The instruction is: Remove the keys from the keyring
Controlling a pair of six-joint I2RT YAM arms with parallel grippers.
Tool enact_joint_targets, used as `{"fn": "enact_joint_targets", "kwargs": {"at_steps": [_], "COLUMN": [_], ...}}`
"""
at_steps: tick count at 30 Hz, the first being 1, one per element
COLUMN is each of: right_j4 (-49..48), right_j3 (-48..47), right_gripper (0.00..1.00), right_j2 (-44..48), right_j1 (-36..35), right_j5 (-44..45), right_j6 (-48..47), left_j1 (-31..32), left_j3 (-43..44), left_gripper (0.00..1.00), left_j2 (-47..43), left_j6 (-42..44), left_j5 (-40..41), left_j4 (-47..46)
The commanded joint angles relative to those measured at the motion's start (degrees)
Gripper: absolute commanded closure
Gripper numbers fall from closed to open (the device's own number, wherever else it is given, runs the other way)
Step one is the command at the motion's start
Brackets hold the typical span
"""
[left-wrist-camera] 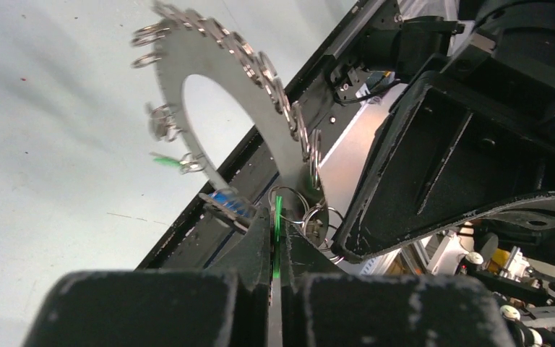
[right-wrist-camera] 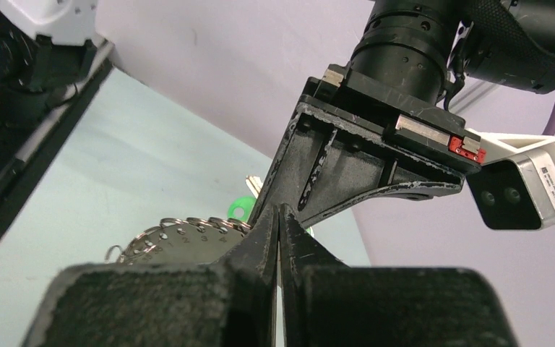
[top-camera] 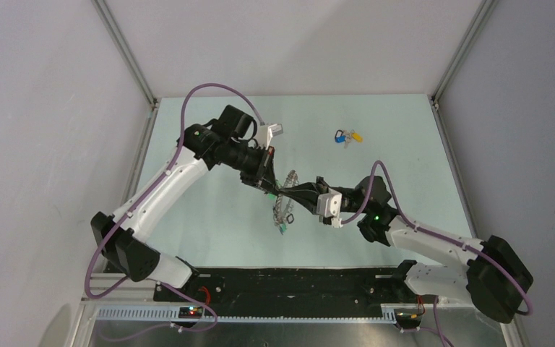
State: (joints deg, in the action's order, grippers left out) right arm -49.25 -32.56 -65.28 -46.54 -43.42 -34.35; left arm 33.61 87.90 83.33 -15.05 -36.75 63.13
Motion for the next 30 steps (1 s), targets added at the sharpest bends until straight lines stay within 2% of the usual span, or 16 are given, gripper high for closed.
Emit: {"fn": "enact_joint_targets", "kwargs": {"at_steps": [1,4,6,7,8,10,12,16,20,30], "right_j4": [-21.5,-24.0,-24.1,-23.5,-22.9,-20.1,-13.4,-3.8,0.3,-1.9], "right_j3": [-2.5,-2.5,-2.2,-2.0,-1.9,-1.1,-0.3,0.1,0.0,-0.8], "right_gripper": [1.0,1.0,1.0,0.96,0.84,0.74,0.71,0.68,0.68,0.68], "right_j2": [-2.1,-3.2,-2.3,-1.9,-0.9,0.8,3.1,7.1,8.5,3.6], "right_j1": [0.0,0.9,2.5,4.0,4.7,6.3,6.9,7.1,7.1,4.9], "right_j5": [-7.5,-5.9,-2.5,-1.7,-1.3,-1.6,-1.0,0.2,-0.3,1.4], "right_j6": [10.4,15.6,21.1,25.1,26.7,28.9,27.7,25.5,24.6,25.2], "left_j1": [-1.1,-1.0,-1.0,-1.1,-1.1,-1.2,-1.3,-1.4,-1.4,-1.4], "left_j3": [2.7,2.7,2.6,2.6,2.3,2.0,1.9,1.9,2.1,2.5], "left_gripper": [1.0,1.0,1.0,1.0,1.0,1.0,1.0,1.0,1.0,1.0], "left_j2": [0.0,-0.8,-2.2,-3.4,-4.1,-5.9,-7.1,-8.0,-8.5,-9.2], "left_j6": [1.6,2.0,2.1,2.2,2.3,2.3,2.1,1.6,1.4,1.1], "left_j5": [-1.9,-1.0,2.5,5.2,6.4,9.3,10.7,11.1,10.6,6.9], "left_j4": [-3.1,-3.3,-3.5,-3.7,-3.8,-4.0,-4.0,-4.0,-4.1,-4.0]}}
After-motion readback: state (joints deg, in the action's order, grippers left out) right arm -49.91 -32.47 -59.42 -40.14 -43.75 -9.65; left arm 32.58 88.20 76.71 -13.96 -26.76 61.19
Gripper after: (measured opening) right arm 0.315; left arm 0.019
